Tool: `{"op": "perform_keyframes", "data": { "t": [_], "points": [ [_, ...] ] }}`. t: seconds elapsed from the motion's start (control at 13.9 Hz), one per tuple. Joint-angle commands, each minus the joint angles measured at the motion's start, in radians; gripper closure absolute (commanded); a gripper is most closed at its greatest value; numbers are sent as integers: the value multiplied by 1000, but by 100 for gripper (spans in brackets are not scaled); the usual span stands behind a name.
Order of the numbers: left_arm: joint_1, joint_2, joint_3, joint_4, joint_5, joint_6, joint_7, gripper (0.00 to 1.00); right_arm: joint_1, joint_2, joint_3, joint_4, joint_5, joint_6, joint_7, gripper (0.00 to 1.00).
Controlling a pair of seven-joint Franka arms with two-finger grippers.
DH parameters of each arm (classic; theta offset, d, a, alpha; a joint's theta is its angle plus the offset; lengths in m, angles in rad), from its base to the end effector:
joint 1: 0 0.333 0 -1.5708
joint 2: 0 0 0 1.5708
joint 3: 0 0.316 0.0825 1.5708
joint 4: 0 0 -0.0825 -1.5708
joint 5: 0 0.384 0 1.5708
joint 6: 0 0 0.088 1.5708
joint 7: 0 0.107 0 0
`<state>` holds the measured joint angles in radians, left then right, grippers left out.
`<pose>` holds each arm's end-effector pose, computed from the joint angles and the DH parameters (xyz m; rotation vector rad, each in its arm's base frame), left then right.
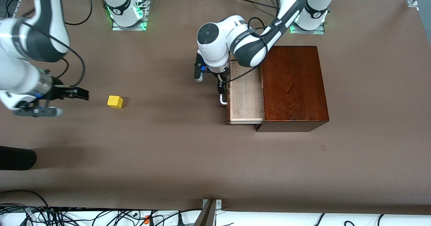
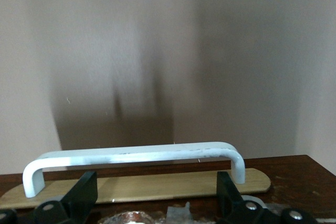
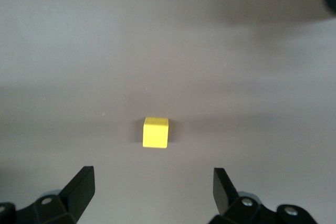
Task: Open drawer, take yellow block, close drawer
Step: 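Withdraw the right gripper while the left gripper pushes the drawer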
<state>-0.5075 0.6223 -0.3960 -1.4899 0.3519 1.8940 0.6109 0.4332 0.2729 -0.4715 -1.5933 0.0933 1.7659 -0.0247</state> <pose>0.4786 -0.4959 0.3154 -2.0963 2.1728 0.2254 0.6293 0.0122 0.4832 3.1093 -0.0377 -0.1104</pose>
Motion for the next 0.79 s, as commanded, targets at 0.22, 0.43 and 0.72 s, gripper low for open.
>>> {"op": "perform_keyframes", "data": {
  "t": [0.22, 0.43, 0.72],
  "points": [
    [58, -38, 2, -9, 29, -128, 27, 0, -7, 17, -50, 252, -3, -264, -26, 0],
    [70, -53, 3, -16, 29, -173, 27, 0, -8, 15, -81, 256, 2, -309, -21, 0],
    [89, -73, 3, -70, 29, -180, 18, 0, -97, -27, 14, 204, -7, -303, -23, 0]
  ]
}}
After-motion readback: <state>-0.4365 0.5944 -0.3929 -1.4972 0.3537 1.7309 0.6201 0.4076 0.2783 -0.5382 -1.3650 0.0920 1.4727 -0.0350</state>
